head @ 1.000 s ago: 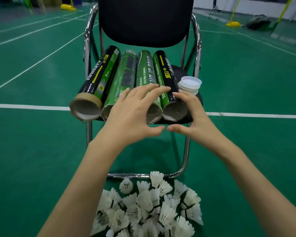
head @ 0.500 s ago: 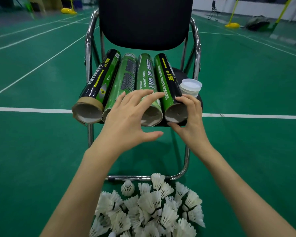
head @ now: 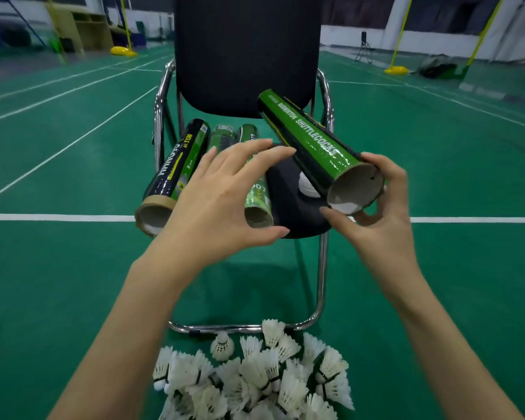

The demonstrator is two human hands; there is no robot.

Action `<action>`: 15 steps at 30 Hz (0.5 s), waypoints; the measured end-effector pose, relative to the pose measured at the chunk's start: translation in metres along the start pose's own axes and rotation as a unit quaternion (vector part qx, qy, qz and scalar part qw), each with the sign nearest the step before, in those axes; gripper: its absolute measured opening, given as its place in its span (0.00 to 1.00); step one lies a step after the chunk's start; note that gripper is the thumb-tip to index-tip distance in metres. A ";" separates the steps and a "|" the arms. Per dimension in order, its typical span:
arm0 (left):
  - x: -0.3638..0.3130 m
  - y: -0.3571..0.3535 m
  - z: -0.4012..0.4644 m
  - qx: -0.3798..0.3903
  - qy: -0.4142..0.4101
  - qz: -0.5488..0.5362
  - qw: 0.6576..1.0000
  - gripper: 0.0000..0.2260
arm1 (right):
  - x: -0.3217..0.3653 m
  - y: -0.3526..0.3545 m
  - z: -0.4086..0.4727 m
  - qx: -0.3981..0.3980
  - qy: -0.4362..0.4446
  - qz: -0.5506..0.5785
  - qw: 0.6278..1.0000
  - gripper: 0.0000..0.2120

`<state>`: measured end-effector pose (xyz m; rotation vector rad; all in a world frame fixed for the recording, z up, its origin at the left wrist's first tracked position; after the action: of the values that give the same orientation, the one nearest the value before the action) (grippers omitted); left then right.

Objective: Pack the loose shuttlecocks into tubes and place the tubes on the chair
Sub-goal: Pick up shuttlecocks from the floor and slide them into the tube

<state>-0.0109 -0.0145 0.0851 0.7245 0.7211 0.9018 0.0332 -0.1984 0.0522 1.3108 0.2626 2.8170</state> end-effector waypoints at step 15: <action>-0.096 0.022 -0.004 0.031 -0.128 0.056 0.990 0.42 | 0.060 0.032 -0.052 0.110 -0.077 0.207 0.969 0.35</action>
<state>-0.0651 -0.0876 0.1231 0.9256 0.4858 0.8718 -0.0436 -0.2318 0.0700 1.8140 0.3402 3.0627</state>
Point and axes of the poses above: each hand's wrist, its own z-axis towards the middle knuckle, its own y-axis out of the back of the hand, x = y × z, the point moved 7 cm from there along z, towards the middle knuckle, and after that the axes turned 2 degrees about x, right-handed, at the moved point
